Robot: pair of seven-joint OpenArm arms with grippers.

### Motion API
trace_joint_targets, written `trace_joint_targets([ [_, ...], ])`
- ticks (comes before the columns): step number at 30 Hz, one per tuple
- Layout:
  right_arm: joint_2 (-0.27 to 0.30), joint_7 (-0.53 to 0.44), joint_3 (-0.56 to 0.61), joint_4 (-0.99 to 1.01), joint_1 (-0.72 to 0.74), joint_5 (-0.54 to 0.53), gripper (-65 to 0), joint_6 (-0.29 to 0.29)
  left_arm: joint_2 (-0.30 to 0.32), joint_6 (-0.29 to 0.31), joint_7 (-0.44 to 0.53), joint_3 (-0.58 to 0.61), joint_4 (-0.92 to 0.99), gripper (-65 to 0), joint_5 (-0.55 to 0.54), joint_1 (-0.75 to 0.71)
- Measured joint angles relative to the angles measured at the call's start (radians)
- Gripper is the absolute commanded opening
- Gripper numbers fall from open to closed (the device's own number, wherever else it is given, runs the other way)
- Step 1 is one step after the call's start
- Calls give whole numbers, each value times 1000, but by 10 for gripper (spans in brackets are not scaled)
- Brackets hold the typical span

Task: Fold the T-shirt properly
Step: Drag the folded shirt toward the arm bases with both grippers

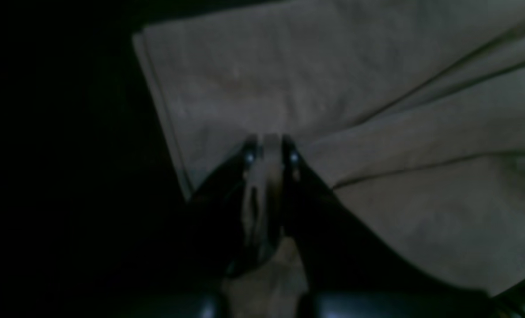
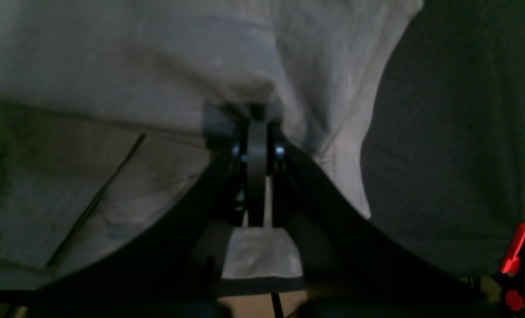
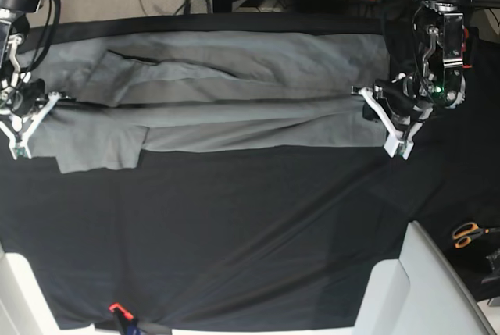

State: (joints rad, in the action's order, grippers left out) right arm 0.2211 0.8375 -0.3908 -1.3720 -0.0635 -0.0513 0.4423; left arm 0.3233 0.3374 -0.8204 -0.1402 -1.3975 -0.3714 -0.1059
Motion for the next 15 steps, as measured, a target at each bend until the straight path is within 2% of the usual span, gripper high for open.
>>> trace_joint_targets([
  [9, -1, -6, 0, 2, -14, 0, -650, 0, 2, 0, 6, 0, 6, -650, 0, -3],
  [15, 0, -7, 3, 2, -18, 0, -650, 0, 10, -1, 8, 74, 6, -650, 1, -26],
])
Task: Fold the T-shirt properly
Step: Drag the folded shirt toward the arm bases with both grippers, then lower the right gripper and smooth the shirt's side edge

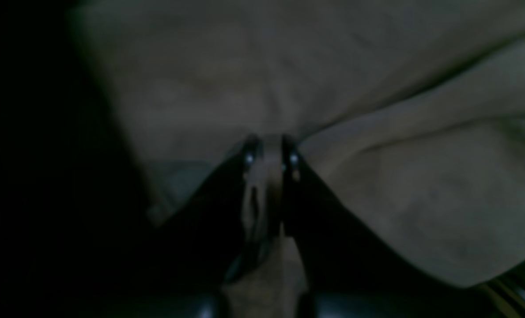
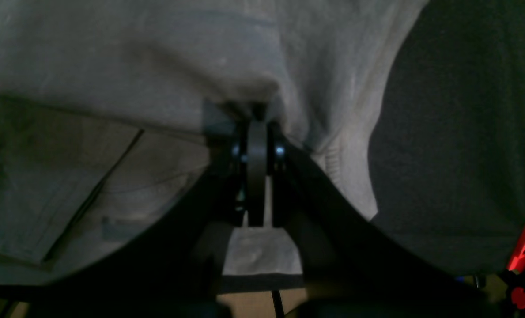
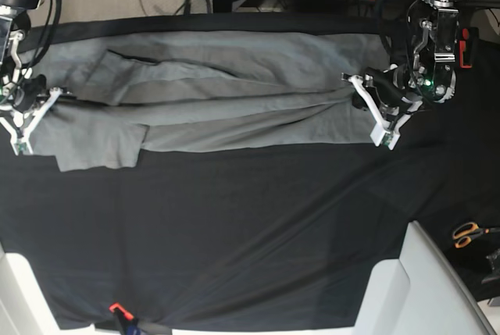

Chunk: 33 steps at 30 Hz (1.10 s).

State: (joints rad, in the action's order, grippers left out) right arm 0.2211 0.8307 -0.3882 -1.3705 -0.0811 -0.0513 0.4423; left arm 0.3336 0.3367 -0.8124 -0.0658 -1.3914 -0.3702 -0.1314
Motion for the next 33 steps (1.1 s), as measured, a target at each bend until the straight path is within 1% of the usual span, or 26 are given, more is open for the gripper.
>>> trace_joint_targets([
  [4, 8, 0, 3, 0, 0, 0, -650, 0, 8, 0, 0, -5, -7, -650, 0, -16],
  [11, 8, 0, 7, 0, 0, 0, -650, 0, 67, 1, 3, -5, -33, -650, -19, -16],
  [13, 8, 0, 7, 0, 0, 0, -650, 0, 73, 0, 3, -5, -39, -650, -16, -16],
  [20, 8, 0, 7, 0, 0, 0, -650, 0, 68, 0, 3, 4, -47, -650, -10, -37],
  [23, 8, 0, 7, 0, 0, 0, -650, 0, 32, -8, 0, 4, -47, -650, 2, -50],
  [24, 7, 0, 7, 0, 0, 9, -650, 0, 26, -6, 0, 4, -47, -650, -1, -53],
  [26, 0, -3, 6, 0, 0, 65, -648, 2, 19, -4, 4, 4, -47, -650, 0, -59],
  [27, -12, -3, -2, 0, 1, 90, -647, 0, 12, -5, 3, -1, -44, -650, 0, -60],
  [28, -29, -2, -5, 0, 3, 117, -635, -2, 5, -8, 3, -5, -43, -650, 1, -60],
  [30, -57, 1, -5, -1, 3, 146, -572, 0, -2, -8, 4, -5, -43, -650, 3, -60],
  [33, -69, 2, -3, -13, 3, 182, -420, 0, -1, -8, 4, 1, -43, -650, 3, -60],
])
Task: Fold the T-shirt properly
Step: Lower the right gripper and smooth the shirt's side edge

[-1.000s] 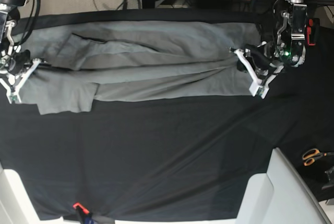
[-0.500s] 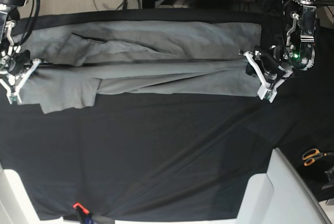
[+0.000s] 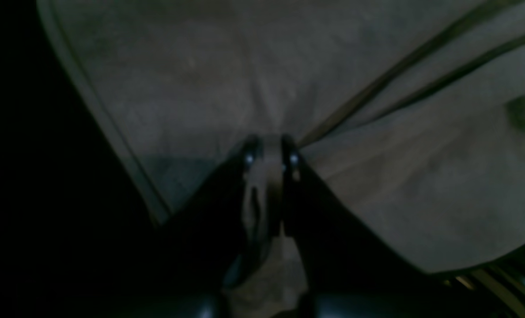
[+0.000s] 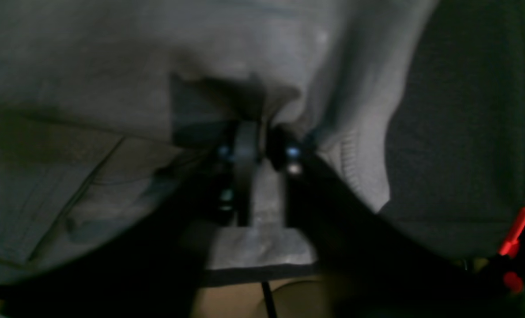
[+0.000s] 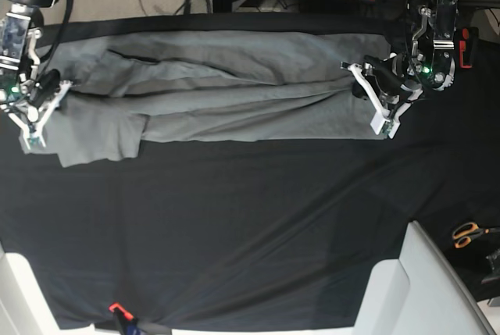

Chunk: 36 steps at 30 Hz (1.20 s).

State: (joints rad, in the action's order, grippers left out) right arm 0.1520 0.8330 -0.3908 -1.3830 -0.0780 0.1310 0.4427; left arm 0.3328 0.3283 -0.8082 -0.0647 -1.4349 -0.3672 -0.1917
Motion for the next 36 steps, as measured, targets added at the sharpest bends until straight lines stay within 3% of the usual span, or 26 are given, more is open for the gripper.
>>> trace_joint_targets([
  [2, -13, 5, -25, -47, 0, 8, -323, 0, -1, 0, 0, 1, 0, -650, 0, 0],
  [4, -44, 0, -84, -127, 3, 14, -267, -1, -6, 0, 0, 1, 0, -650, 1, 0],
  [7, -70, 5, -120, -221, 40, 55, -257, 1, -13, -3, 18, -2, 33, -650, -4, 6],
  [10, -63, 0, -68, -216, 90, 46, -257, 0, -18, -3, 34, -4, 64, -650, -15, 9],
  [13, -53, -9, 16, -102, 164, 29, -257, 13, -21, -3, 45, -6, 76, -650, -23, 11],
  [16, -37, -100, 60, 80, 253, 27, -257, 14, -36, -4, 50, -13, 76, -650, -19, 12],
  [23, 5, -290, 24, 502, 397, 48, -258, 5, -41, -4, 53, -14, 76, -650, -14, 12],
  [30, 65, -418, 18, 732, 475, 34, -263, 3, -42, -7, 60, -17, 71, -650, -15, 5],
  [32, 70, -444, 18, 756, 479, 32, -336, 3, -42, -7, 60, -17, 71, -650, -15, 5],
  [35, 70, -445, 18, 756, 479, 25, -594, 7, -42, -7, 60, -17, 72, -650, -15, 5],
  [36, 68, -445, 18, 756, 479, 22, -650, 12, -42, -7, 60, -17, 72, -650, -15, 6],
])
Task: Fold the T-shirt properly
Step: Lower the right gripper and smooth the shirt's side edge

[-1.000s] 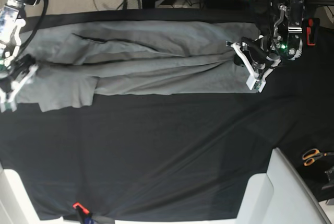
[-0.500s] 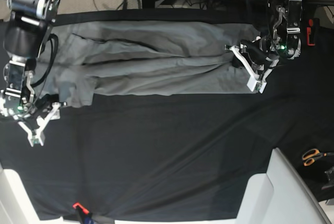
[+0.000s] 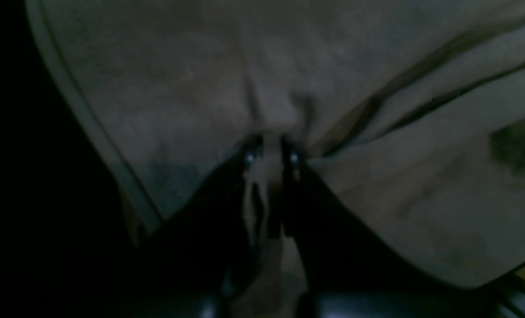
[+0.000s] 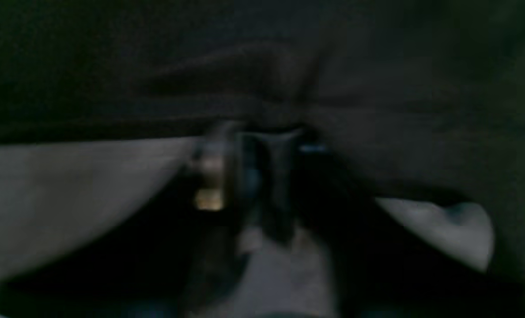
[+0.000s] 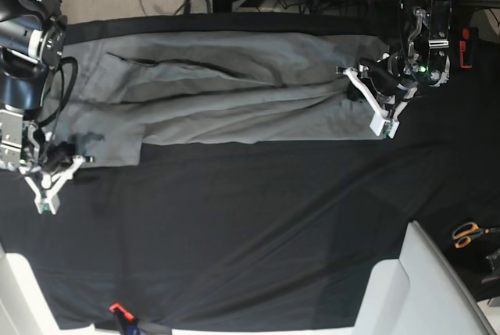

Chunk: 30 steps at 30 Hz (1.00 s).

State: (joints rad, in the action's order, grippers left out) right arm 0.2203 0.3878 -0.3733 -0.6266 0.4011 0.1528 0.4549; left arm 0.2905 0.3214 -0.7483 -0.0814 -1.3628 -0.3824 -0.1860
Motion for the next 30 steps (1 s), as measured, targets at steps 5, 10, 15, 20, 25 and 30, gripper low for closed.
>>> trace_joint_targets([
  [5, -3, 0, 0, 0, 0, 1, -644, -1, 0, 0, -1, 4, 2, -650, 1, 3],
  [10, -18, 85, 1, -138, -61, 14, -650, -2, 0, 0, -2, 5, 2, -650, 0, 3],
  [15, -44, 216, 3, -348, -125, 21, -650, -6, 0, 0, -3, 5, 2, -650, 0, 5],
  [20, -62, 288, 9, -471, -150, 13, -650, -6, 0, 0, -5, 5, 2, -650, 0, 5],
  [25, -86, 396, 8, -580, -203, 20, -650, -9, -1, 0, -6, 5, 2, -650, 1, 5],
  [30, -120, 472, 6, -720, -268, 19, -650, -10, 0, 0, -5, 5, 1, -650, 0, 5],
])
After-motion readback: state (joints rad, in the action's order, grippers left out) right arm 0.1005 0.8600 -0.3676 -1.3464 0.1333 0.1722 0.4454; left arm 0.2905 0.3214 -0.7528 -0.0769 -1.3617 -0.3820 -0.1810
